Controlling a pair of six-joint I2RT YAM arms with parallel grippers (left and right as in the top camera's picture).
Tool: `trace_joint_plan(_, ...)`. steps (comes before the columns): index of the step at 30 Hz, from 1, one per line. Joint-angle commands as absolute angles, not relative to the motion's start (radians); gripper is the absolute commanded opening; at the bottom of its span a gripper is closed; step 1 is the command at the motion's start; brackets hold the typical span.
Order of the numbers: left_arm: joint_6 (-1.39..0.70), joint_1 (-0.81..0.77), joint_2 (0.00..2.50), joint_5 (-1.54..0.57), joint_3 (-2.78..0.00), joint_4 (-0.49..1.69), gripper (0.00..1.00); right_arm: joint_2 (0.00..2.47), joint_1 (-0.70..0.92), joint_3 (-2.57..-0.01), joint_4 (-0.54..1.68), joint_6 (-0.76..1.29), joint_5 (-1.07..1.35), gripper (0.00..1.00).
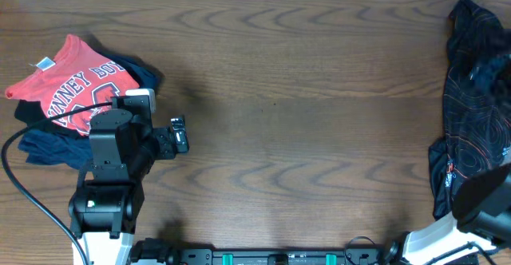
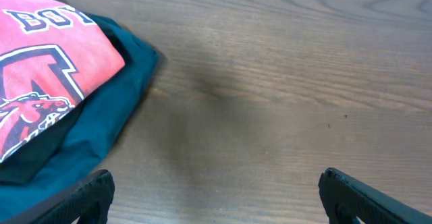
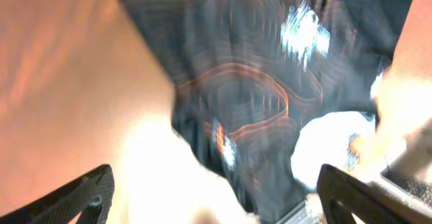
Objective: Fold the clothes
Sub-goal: 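Grasp the black orange-print jersey with the right gripper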
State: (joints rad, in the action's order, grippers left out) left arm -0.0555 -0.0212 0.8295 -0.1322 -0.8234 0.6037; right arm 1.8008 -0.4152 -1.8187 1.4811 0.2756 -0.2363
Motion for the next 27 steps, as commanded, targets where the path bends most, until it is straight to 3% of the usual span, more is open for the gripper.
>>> trace_joint_plan(1,-0.065,-0.017,0.829,-0.143,-0.844,0.605,0.98,1.783,-0.388,-1.818,1.558,0.245,-0.160,0.94)
trace_joint_plan(4,-0.065,-0.017,0.828,-0.143,-0.844,0.604,0.98,1.777,-0.352,-1.780,1.604,0.223,-0.165,0.91)
trace_joint_plan(9,-0.065,-0.017,0.829,-0.143,-0.844,0.612,0.98,1.745,-0.294,-1.607,1.496,0.234,-0.164,0.85)
trace_joint_plan(27,-0.065,-0.017,0.829,-0.143,-0.844,0.650,0.98,1.623,-0.295,-0.973,1.102,0.448,-0.236,0.86)
